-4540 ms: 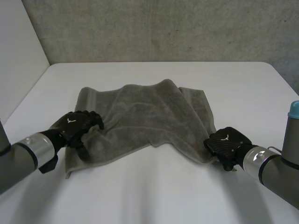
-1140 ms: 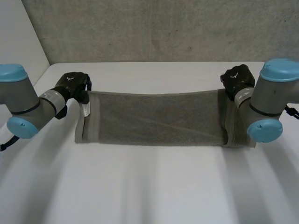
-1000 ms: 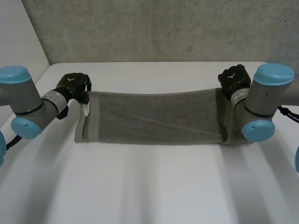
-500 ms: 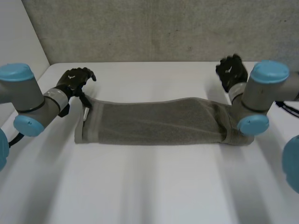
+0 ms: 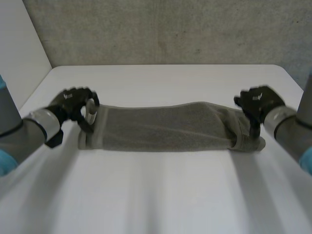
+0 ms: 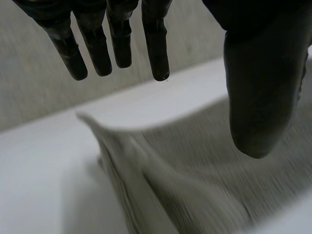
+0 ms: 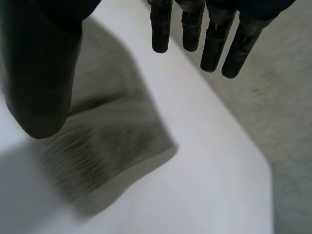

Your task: Fold the towel.

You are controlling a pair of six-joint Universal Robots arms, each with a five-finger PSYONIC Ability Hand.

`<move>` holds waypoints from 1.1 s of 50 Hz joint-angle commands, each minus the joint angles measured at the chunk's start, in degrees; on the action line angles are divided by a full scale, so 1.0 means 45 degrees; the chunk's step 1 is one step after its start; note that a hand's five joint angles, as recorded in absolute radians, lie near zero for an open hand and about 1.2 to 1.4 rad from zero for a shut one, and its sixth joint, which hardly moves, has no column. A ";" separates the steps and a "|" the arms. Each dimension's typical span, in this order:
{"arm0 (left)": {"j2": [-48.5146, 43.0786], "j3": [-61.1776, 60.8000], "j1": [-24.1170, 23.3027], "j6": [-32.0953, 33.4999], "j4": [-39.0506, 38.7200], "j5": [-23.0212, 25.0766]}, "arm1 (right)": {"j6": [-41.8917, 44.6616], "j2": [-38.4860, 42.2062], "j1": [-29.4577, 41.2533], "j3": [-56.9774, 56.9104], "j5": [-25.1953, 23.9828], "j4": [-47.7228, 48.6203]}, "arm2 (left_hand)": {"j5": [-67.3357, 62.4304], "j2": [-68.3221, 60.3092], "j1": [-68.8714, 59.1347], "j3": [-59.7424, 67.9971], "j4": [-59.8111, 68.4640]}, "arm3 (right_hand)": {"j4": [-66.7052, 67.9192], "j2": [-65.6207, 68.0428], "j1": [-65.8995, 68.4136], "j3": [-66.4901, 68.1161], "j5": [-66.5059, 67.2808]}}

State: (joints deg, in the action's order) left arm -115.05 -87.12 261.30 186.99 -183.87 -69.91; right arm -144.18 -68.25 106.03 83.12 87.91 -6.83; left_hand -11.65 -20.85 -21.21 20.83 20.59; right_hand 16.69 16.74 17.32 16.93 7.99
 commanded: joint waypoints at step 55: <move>-0.2031 -0.0815 0.0234 0.1748 -0.2949 -0.2043 | -0.0655 0.1788 -0.3309 0.2896 -0.1040 0.5463 | 0.0223 0.0045 0.0127 -0.0042 0.0012 | 1.4069 1.4059 1.3929 1.4015 1.3780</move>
State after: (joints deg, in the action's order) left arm -124.44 -90.90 262.12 194.85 -197.46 -79.10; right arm -149.35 -60.01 94.94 96.18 83.61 18.16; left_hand -11.42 -20.83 -21.11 20.82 20.55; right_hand 77.16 75.90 75.67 76.32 66.09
